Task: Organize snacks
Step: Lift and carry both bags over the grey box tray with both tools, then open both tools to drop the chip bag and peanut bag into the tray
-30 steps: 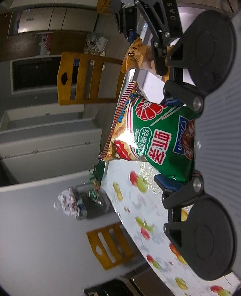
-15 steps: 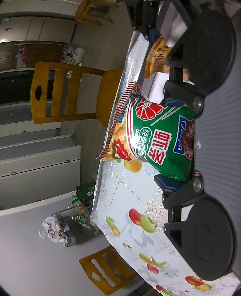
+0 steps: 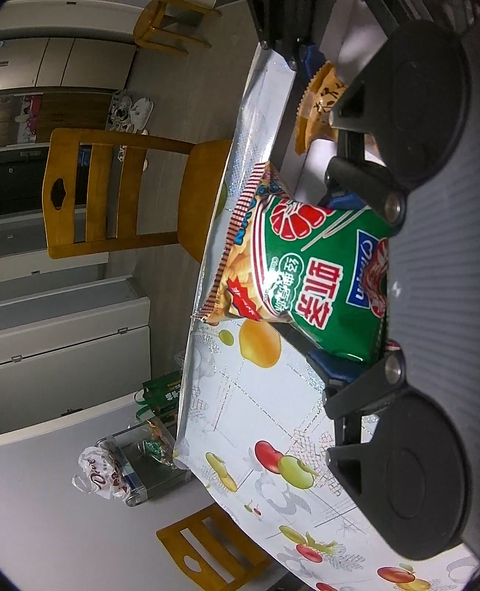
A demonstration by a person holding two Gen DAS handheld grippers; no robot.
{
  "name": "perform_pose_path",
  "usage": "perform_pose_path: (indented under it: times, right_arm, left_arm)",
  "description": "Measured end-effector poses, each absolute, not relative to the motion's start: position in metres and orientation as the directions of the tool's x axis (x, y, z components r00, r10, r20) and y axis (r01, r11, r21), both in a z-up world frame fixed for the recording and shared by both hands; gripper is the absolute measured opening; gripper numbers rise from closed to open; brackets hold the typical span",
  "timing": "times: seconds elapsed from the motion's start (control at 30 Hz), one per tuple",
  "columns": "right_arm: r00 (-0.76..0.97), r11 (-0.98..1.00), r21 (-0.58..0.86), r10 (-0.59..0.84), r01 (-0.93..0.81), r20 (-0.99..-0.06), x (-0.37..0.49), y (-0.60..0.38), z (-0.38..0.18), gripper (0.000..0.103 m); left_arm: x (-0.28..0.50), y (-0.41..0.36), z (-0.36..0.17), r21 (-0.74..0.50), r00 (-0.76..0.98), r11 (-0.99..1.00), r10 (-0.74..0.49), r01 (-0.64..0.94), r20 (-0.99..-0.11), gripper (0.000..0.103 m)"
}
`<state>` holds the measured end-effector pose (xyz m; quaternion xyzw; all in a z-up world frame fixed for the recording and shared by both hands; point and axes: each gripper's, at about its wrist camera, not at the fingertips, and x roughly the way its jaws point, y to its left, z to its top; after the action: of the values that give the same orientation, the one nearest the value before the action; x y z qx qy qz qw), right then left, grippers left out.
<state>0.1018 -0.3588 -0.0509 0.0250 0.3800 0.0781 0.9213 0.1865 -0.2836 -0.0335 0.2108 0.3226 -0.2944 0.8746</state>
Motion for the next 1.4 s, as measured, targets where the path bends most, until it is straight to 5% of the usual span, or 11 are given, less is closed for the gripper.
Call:
perform_pose_path:
  times: [0.27,0.37,0.43,1.4]
  right_arm:
    - [0.709,0.99,0.088,0.142,-0.113,-0.69,0.101,-0.357,-0.048,0.06]
    - [0.719,0.989,0.091,0.147,-0.117,-0.68,0.098,-0.356,-0.046,0.069]
    - [0.733,0.99,0.077,0.136,-0.114,-0.666,0.096,-0.354,-0.044,0.079]
    - [0.78,0.985,0.058,0.163,-0.162,-0.604,0.061,-0.307,-0.014,0.091]
  left_arm:
    - [0.178,-0.282,-0.03,0.196,0.634,0.735,-0.38,0.649,-0.673,0.09]
    - [0.175,-0.279,-0.027,0.198,0.64,0.737,-0.382,0.647,-0.667,0.093]
    - [0.172,-0.277,-0.024,0.193,0.641,0.738,-0.389,0.646,-0.662,0.093]
    - [0.084,-0.151,0.035,0.08,0.721,0.83,-0.427,0.552,-0.546,0.097]
